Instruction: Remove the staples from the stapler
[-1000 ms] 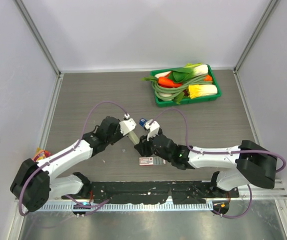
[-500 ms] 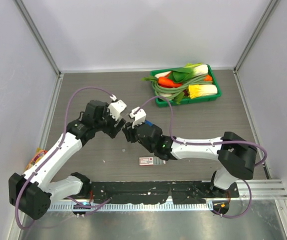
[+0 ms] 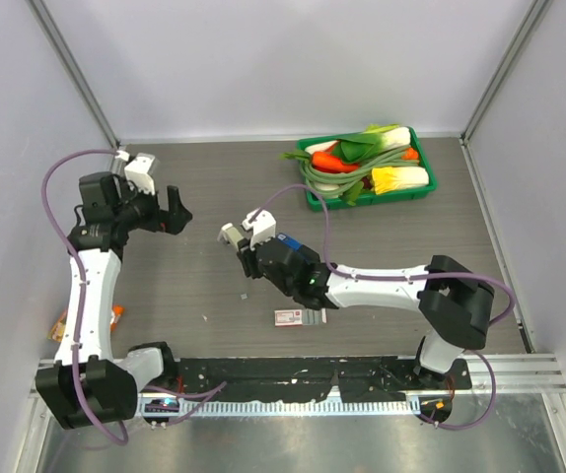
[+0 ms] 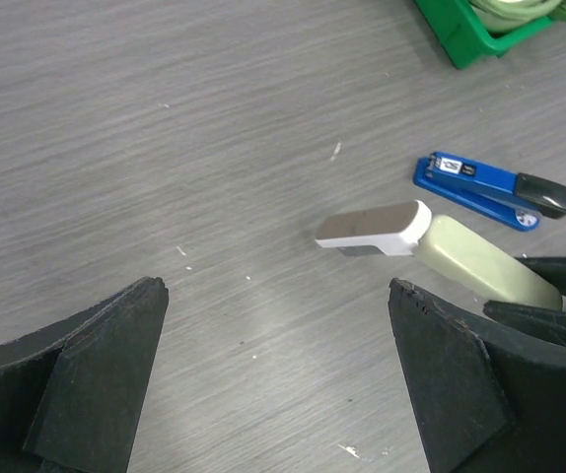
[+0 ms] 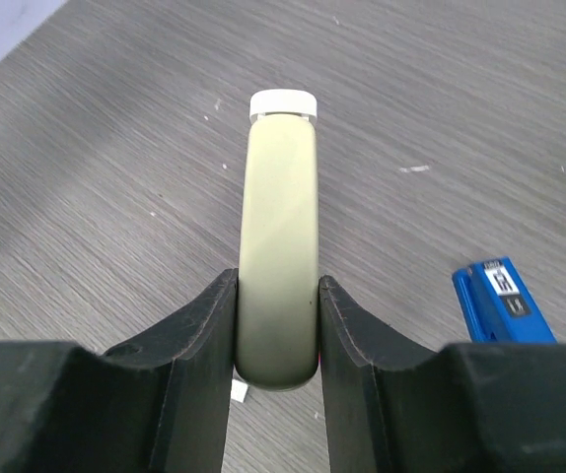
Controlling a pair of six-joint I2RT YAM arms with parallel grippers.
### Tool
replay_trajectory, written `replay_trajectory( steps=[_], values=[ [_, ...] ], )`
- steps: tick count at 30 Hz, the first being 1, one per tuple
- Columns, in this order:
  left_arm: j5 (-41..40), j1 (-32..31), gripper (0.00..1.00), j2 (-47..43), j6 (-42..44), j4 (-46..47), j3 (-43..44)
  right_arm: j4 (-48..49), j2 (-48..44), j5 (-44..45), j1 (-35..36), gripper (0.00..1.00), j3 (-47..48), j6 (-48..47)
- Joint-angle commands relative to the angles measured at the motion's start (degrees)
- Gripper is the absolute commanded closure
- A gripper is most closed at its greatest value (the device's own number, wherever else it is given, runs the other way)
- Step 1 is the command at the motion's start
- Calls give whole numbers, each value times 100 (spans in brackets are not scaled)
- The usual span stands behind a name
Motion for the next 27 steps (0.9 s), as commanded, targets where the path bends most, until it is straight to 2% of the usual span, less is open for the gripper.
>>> replay_trajectory(
  steps=[1,5,8,12,15,20,24,27],
  values=[
    [464,28,0,-126,-3,194,-342,-727,57,-193,5,99,944,-5],
    [297,36,0,-231,138,291,-546,-2143,190,-554,31,99,1692,171],
    [69,28,0,-223,270,422,-756,-2639,-54,-616,75,99,1781,250],
    [-221,28,0,-117,525,826,-1152,-2253,-662,-783,128,99,1263,346],
    [-564,28,2,-21,543,1169,-1390,-2305,-838,-1054,128,99,1297,417],
    [-450,-243,4,85,525,1144,-1504,-2042,-996,-1363,137,99,1245,593],
    [-477,-657,4,-248,701,1431,-1890,-1489,-1155,-1389,137,99,1052,654],
    [-127,-728,4,-442,649,1513,-2076,-1181,-1146,-1416,137,99,981,716]
  ],
)
